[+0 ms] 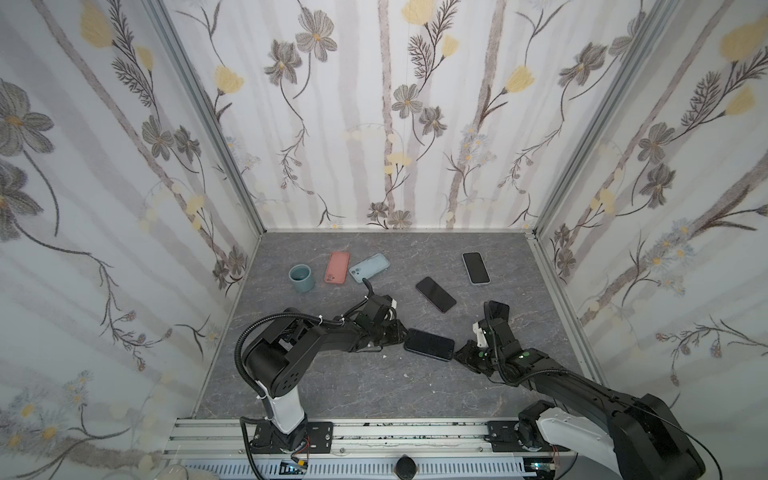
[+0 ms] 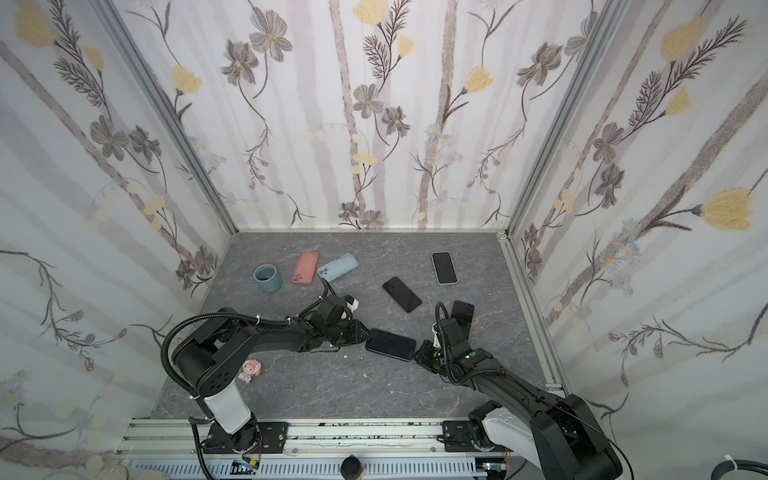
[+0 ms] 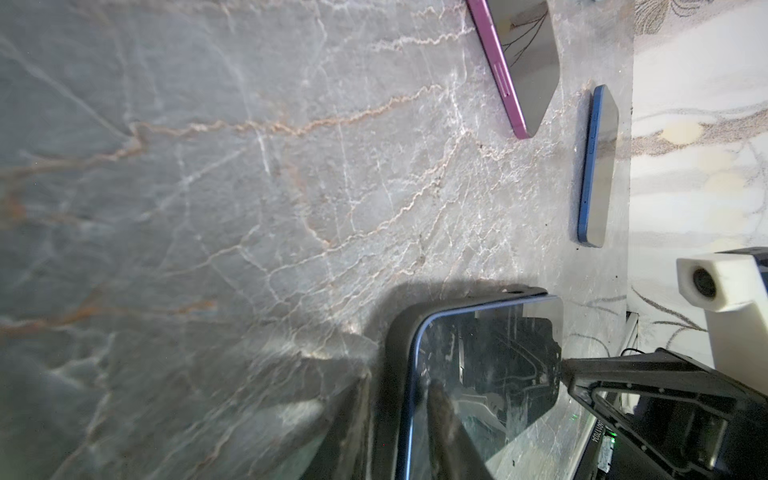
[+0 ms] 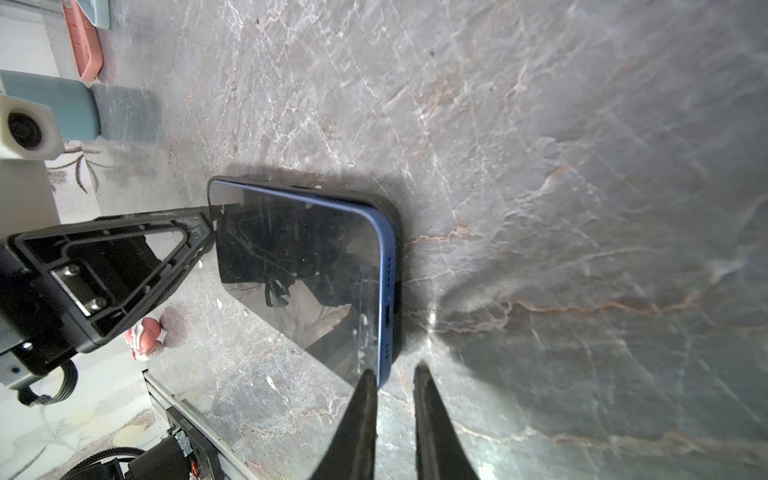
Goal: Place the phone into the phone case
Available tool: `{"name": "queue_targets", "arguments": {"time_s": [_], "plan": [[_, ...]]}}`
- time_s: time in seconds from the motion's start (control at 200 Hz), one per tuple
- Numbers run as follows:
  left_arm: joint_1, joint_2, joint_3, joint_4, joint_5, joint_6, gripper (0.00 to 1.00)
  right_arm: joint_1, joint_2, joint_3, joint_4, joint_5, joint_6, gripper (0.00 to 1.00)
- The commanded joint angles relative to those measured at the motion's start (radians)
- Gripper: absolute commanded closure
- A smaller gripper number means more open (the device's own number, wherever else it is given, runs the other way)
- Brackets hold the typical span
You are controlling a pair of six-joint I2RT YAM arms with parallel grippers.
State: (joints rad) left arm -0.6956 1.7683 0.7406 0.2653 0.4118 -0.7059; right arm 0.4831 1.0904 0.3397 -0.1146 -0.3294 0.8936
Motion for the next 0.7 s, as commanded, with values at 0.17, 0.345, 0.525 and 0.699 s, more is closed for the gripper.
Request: {"name": "queue_targets", "arguments": {"time_s": [0.17, 0.345, 0.525, 0.699], "plan": [[-0.012, 0.024, -0.013, -0.247, -0.014, 0.023, 0.72, 0.001, 0.051, 0.015, 0.065, -0.032, -0.033, 0.91], [-0.015, 0.017, -0.043, -0.228, 0.011, 0.007, 0.73, 0.003, 0.103, 0.039, 0.081, -0.056, -0.051, 0.91], [-0.015, 0.010, -0.070, -0.213, 0.011, 0.002, 0.74, 0.004, 0.131, 0.048, 0.087, -0.073, -0.058, 0.92], [-0.015, 0.011, -0.094, -0.202, -0.011, -0.010, 0.74, 0.007, 0.134, 0.060, 0.011, -0.031, -0.100, 0.91]]}}
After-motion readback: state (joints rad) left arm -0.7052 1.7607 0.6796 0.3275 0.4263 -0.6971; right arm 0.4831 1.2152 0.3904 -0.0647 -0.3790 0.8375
